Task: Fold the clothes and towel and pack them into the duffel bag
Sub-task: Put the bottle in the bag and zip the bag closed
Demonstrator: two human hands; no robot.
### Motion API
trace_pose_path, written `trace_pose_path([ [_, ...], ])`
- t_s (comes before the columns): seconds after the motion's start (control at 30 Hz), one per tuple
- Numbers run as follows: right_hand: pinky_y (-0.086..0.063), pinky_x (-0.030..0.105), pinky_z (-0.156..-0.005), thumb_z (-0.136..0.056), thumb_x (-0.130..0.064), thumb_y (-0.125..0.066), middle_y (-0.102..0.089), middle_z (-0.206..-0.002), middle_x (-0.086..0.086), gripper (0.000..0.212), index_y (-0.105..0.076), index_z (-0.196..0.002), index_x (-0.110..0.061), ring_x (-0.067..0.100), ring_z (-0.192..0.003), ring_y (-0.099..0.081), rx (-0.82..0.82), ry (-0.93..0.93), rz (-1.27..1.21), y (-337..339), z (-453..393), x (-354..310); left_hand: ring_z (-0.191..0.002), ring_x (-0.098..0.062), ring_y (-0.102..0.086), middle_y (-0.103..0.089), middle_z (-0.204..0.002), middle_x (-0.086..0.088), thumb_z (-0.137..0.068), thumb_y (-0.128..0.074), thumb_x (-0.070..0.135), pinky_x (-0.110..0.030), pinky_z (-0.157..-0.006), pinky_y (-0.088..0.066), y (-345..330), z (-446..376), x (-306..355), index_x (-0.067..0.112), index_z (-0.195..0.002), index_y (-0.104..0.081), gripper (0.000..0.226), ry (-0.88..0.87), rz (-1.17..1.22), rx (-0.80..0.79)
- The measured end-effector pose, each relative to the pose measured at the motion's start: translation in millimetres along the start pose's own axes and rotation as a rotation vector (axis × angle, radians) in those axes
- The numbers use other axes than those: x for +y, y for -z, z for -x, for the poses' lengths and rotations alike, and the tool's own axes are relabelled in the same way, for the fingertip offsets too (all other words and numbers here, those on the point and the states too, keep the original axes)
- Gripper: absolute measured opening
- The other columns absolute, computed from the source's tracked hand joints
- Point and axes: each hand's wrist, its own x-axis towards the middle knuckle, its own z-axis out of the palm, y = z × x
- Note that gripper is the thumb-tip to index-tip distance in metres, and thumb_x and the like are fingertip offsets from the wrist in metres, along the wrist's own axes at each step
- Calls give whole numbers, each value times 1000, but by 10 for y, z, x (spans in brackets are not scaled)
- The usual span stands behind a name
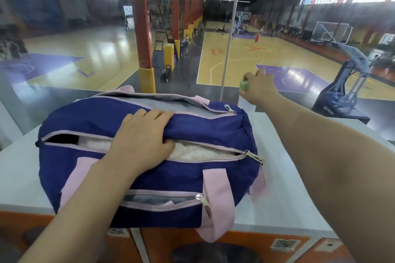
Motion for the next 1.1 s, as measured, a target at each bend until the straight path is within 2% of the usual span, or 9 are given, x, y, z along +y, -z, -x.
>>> trace_pose_path([
  [0.13,-43,47,-93,-88,-41,-53,-44,-126,20,49,-39,-132,-24,42,-107,-46,-75,46,-98,145,120,-7,-120,-19,-38,-49,-129,12,-72,-33,59,-38,-107,-17,-46,-77,-41,39,-133,-46,65,-19,-55,-13],
  [0.23,-50,48,-87,-87,-42,-56,-50,-122,19,52,-36,-132,-25,42,-104,-53,-99,49,-150,330,287,-63,-126,-18,-33,-46,-128,8,-78,-50,56,-38,-114,-16,-90,-137,-103,36,-121,-52,48,-58,75,-24],
  [0.4,-44,38,-86,-85,-41,-60,-44,-125,13,67,-31,-144,-28,33,-98,-56,159,41,-458,1064,620,-277,-132,-16,-36,-54,-125,13,-76,-42,54,-39,-111,-22,-226,-163,-129,35,-107,-50,37,-79,164,59],
  [0.5,-41,24,-79,-83,-42,-64,-49,-116,0,56,-45,-133,-24,17,-95,-52,243,109,-755,1458,906,-482,-127,-10,-42,-54,-126,17,-74,-41,73,-38,-111,-26,-91,-217,-282,42,-119,-51,56,-134,237,-165],
  [0.57,-44,23,-78,-85,-39,-66,-53,-111,-4,50,-50,-129,-22,14,-93,-55,153,193,-846,1600,1126,-623,-117,-4,-49,-56,-123,23,-67,-36,90,-35,-106,-33,171,-277,-423,45,-118,-56,70,-130,448,-321],
  [0.67,-45,24,-73,-85,-39,-66,-58,-107,-3,48,-50,-127,-23,12,-86,-58,-33,302,-781,1610,1318,-811,-106,-4,-54,-63,-112,20,-92,-46,57,-31,-96,-38,383,-442,-585,40,-106,-66,30,-20,619,-215],
  [0.77,-42,25,-74,-83,-47,-64,-55,-112,3,50,-46,-125,-27,17,-93,-56,-139,346,-687,1497,1334,-933,-94,-12,-56,-66,-107,8,-98,-45,28,-31,-84,-42,279,-661,-610,29,-105,-69,25,-58,286,-119],
  [0.97,-45,29,-84,-85,-44,-64,-42,-117,3,56,-39,-131,-25,21,-94,-54,-63,402,-575,1382,1427,-1038,-90,-20,-56,-63,-101,-2,-88,-51,18,-34,-81,-46,-58,-853,-478,19,-91,-59,9,-109,189,-124],
  [1.1,-48,31,-86,-86,-44,-63,-41,-123,5,58,-37,-134,-24,25,-98,-55,-58,375,-505,1318,1378,-1013,-103,-20,-52,-63,-109,2,-82,-55,19,-36,-91,-41,-251,-822,-508,24,-92,-62,13,-78,157,159],
])
